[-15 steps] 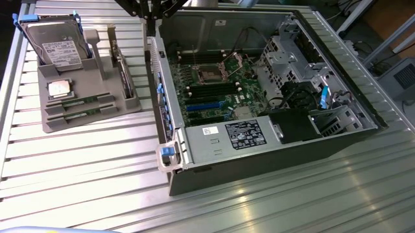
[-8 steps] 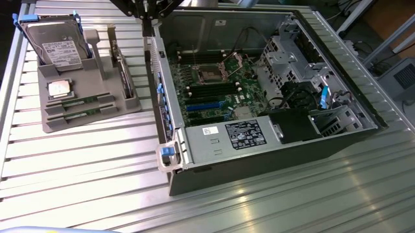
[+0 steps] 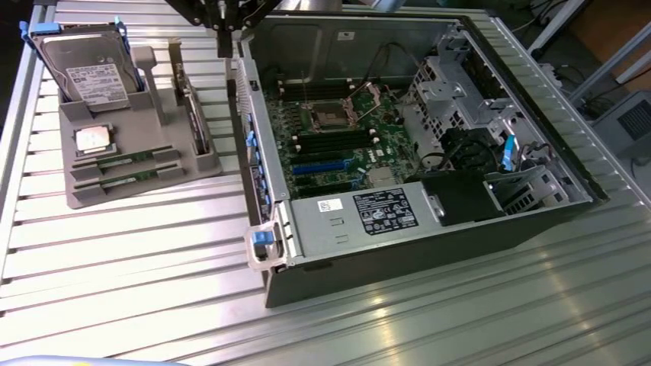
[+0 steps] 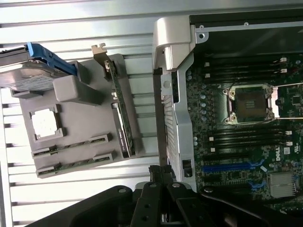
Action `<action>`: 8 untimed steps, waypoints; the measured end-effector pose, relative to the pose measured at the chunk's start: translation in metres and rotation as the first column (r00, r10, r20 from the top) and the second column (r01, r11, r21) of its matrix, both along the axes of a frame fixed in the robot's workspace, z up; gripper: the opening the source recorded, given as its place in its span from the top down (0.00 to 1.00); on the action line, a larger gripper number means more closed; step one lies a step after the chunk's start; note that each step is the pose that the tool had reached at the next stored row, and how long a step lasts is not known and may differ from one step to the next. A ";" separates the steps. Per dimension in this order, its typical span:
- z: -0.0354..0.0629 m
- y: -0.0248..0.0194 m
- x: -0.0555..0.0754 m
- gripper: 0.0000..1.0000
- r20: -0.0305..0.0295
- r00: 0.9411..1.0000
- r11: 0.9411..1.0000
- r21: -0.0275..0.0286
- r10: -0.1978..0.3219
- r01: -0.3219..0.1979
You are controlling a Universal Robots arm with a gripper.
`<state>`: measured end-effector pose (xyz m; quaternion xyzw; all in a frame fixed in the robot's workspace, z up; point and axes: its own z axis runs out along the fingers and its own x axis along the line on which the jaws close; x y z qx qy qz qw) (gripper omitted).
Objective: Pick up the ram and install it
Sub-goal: 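Reach for the ram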
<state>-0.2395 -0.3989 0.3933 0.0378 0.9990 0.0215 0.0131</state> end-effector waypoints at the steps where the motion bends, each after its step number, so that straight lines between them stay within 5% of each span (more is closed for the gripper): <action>1: 0.0000 0.0000 0.000 0.89 0.000 1.000 1.000 0.000 0.000 0.000; 8: 0.0000 0.0000 -0.006 0.89 0.000 1.000 1.000 0.000 0.000 0.000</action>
